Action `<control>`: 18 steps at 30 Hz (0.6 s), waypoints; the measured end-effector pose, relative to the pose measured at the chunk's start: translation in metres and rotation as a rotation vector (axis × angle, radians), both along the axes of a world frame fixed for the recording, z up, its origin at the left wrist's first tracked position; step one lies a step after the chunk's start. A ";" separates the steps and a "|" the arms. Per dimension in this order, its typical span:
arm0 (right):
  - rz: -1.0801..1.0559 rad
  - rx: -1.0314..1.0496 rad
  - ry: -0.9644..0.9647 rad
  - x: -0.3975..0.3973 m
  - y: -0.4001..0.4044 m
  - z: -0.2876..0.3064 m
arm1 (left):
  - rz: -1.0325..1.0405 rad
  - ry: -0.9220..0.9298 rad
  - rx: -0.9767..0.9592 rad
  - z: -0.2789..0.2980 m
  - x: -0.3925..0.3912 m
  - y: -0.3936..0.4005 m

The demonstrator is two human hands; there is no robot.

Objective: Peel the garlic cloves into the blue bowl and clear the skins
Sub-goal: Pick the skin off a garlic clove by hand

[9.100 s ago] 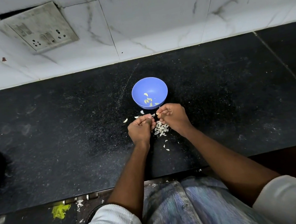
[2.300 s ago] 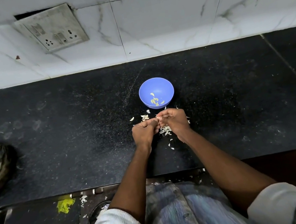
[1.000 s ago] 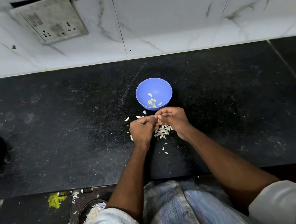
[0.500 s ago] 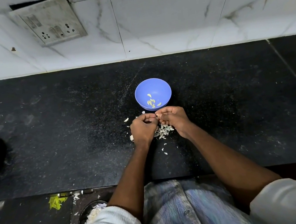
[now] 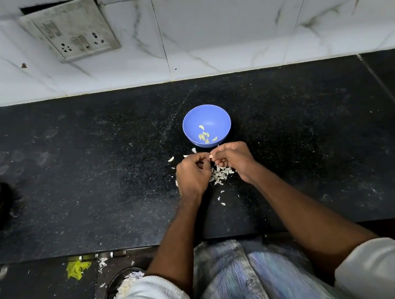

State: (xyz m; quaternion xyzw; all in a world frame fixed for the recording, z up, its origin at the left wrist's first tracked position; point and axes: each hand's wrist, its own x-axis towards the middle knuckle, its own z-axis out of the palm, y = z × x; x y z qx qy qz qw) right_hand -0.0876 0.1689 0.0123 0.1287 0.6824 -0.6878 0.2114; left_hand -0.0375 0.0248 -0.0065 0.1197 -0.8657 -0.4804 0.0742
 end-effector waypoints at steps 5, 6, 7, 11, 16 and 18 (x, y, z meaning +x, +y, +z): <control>-0.018 0.001 -0.042 0.001 0.000 0.002 | -0.016 0.010 -0.150 0.000 0.004 0.001; -0.013 -0.005 -0.047 0.001 0.000 0.002 | -0.028 0.016 -0.197 0.000 0.005 0.001; -0.006 -0.017 -0.053 0.002 0.000 0.003 | -0.031 0.022 -0.238 0.001 0.006 0.001; 0.016 -0.081 -0.057 0.005 0.003 0.006 | 0.020 0.043 -0.274 0.002 0.009 0.003; 0.035 0.023 0.045 0.010 0.002 0.006 | 0.009 0.024 -0.230 0.003 0.008 0.002; -0.008 0.068 0.049 0.010 0.000 0.008 | -0.034 0.022 -0.156 0.003 0.009 0.003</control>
